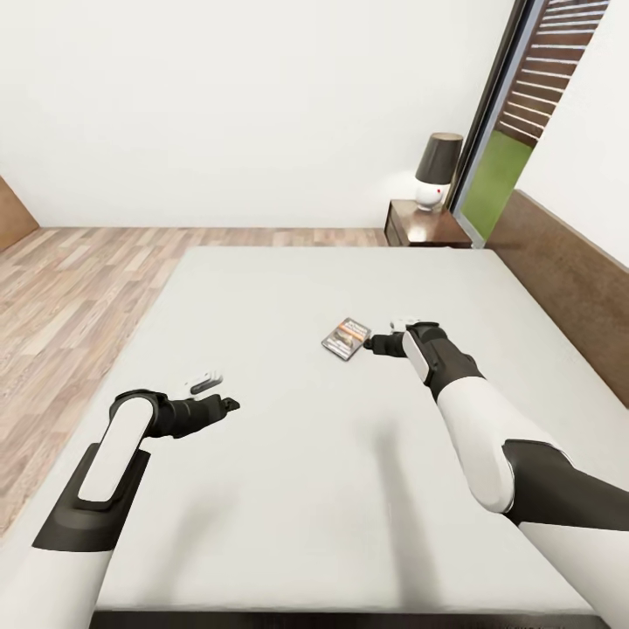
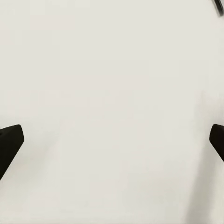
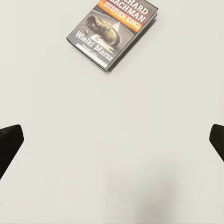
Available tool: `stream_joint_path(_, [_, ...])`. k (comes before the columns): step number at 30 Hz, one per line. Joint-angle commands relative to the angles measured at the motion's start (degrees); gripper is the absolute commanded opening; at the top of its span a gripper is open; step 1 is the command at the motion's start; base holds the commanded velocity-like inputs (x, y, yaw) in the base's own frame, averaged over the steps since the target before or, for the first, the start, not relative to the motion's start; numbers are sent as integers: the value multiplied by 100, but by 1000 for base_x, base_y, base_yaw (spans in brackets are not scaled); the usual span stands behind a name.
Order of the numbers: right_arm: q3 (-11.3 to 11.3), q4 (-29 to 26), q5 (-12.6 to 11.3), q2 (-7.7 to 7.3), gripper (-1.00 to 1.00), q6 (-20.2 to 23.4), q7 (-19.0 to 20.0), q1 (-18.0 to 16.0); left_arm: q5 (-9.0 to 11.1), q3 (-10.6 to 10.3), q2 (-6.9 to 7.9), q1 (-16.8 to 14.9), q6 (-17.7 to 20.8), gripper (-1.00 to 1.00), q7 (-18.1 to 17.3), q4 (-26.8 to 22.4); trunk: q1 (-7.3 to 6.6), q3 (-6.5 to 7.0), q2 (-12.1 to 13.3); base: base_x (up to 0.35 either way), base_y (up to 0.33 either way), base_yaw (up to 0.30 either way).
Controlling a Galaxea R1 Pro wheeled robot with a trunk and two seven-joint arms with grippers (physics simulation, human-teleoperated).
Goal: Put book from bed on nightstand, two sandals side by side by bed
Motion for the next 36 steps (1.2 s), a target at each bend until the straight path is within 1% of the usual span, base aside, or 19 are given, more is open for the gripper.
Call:
stream_joint_path(1, [-44,-7,38,7,100,28,31,-3,50,-8,5,-4,7,100,60,-4,-22,4,38,0,0,0])
stream_joint_path(18, [-59,7,28,8,100,28,43,-4,53,0,5,-3,1,100,81,19,-396,159,720,0,0,0])
stream_joint_path(25, [-61,8,31,8,100,35,52,-4,63,-7,3,-2,-11,100,81,7,-396,97,720,0,0,0])
stream_joint_path(28, [-61,12,30,8,100,36,60,-4,62,-7,-21,-5,-16,100,82,-4,-396,70,720,0,0,0])
stream_joint_path(36, [-61,14,28,8,100,37,71,-7,58,-40,2,-82,7,100,82,-20,-396,-1,720,0,0,0])
